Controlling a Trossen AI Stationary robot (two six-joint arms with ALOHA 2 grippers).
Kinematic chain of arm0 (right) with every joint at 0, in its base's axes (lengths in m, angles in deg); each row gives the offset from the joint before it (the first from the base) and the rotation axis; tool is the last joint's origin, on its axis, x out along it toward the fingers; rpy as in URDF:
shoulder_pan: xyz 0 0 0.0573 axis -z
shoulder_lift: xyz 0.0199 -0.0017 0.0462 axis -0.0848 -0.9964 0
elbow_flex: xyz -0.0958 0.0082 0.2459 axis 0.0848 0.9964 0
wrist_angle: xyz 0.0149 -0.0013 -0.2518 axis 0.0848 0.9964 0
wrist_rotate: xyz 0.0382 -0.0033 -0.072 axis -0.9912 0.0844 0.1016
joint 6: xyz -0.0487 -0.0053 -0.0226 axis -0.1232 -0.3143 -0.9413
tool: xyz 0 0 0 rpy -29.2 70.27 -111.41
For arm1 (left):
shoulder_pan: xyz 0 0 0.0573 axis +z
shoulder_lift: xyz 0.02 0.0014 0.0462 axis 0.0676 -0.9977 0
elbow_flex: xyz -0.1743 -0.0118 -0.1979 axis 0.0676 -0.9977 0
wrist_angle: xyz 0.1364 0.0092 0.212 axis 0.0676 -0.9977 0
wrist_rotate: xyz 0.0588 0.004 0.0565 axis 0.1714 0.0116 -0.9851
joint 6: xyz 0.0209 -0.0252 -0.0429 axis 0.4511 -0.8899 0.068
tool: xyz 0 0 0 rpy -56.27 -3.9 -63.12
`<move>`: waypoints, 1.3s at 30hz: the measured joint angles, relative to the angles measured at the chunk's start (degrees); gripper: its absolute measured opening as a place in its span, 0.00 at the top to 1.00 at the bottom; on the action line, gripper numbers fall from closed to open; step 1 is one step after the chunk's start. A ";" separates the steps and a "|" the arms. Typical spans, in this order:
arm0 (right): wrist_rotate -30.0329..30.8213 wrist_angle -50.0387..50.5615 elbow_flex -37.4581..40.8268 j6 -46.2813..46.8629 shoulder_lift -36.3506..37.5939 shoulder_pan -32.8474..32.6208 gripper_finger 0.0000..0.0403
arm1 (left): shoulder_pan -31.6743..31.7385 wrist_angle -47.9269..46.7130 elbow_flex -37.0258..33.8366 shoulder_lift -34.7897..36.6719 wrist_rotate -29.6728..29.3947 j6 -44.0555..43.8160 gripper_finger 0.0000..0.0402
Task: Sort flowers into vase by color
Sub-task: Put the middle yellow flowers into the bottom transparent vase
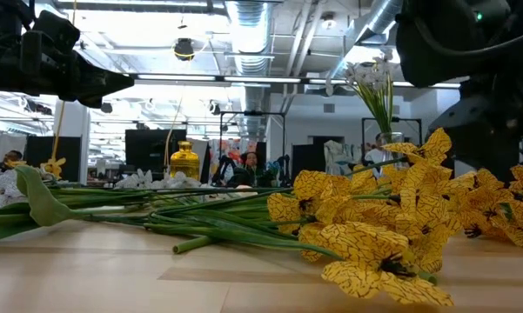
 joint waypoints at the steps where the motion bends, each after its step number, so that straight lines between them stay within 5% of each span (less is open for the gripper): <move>1: -0.02 0.02 0.07 0.00 0.00 0.14 0.37 | 0.01 0.00 0.01 0.00 0.00 0.00 1.00; 10: -3.52 -2.83 0.08 -1.49 0.02 0.12 0.42 | 0.02 0.00 0.02 -0.01 -0.01 0.00 1.00; 25: -4.00 -3.42 -0.07 2.40 0.26 0.12 0.92 | 0.02 0.02 0.01 0.00 -0.01 0.00 1.00; 39: 1.11 -3.53 -0.12 10.53 13.58 1.23 0.89 | 0.00 7.29 1.11 0.02 0.00 -2.98 1.00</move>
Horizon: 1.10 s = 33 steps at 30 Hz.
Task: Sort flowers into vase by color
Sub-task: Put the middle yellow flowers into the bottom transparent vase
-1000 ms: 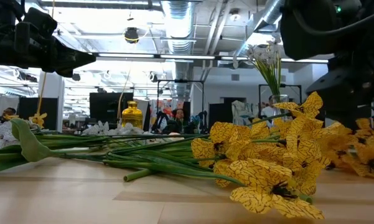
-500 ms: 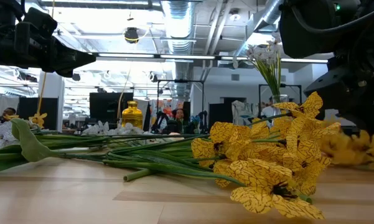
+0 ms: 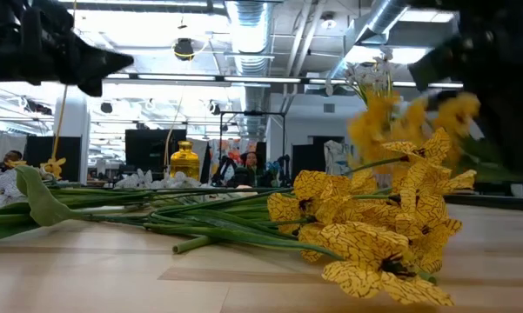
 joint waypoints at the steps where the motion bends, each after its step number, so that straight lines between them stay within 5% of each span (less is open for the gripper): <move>1: 0.92 -0.10 0.00 0.75 1.40 0.10 0.89 | 0.00 0.43 0.00 -0.02 0.00 -0.29 1.00; 7: 8.41 -1.16 0.00 3.06 9.50 1.71 0.92 | 0.00 3.57 0.04 -0.04 -0.03 -4.59 0.95; 17: 20.49 -16.88 0.00 -2.86 18.33 6.92 0.90 | 0.02 6.14 0.17 -0.07 -1.07 -9.96 0.67; 26: 20.71 -42.77 -0.01 -19.49 17.36 13.49 0.90 | 0.01 6.30 0.21 -0.07 0.07 -9.96 0.61; 33: 20.39 -53.54 0.00 -23.19 15.52 18.27 0.90 | 0.00 10.61 0.30 -1.41 0.15 -9.77 0.61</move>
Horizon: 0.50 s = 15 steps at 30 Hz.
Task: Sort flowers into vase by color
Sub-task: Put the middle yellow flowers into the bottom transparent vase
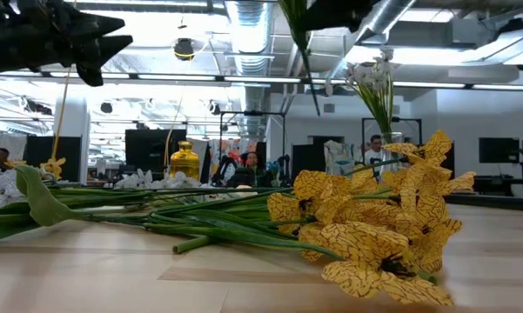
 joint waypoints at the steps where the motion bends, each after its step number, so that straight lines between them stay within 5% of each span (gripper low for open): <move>1: -0.04 -1.56 -0.02 0.00 -0.33 0.64 0.90 | 0.00 1.13 -0.01 -0.72 0.01 0.04 0.61; 15: -0.46 -18.18 -0.02 0.21 -10.57 4.71 0.90 | 0.00 22.50 0.26 -23.88 -2.13 0.20 0.61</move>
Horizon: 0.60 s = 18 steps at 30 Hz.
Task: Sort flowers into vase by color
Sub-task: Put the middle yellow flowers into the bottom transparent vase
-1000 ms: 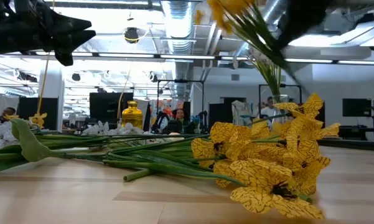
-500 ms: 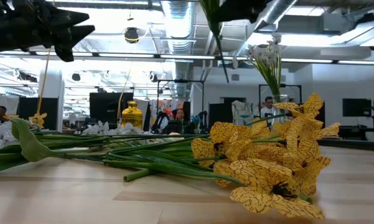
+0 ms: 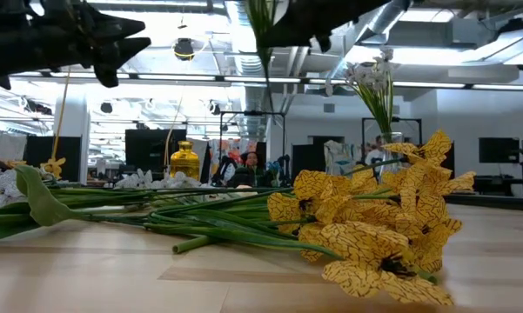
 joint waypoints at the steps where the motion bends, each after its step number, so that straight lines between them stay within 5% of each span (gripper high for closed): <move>1: 0.01 -1.16 0.02 -0.01 -0.86 0.10 0.90 | 0.00 0.83 0.44 -1.70 -0.40 0.00 0.61; 18: 0.07 -11.30 -0.09 0.93 -7.32 0.12 0.90 | 0.00 1.68 17.25 -29.36 0.67 5.27 0.61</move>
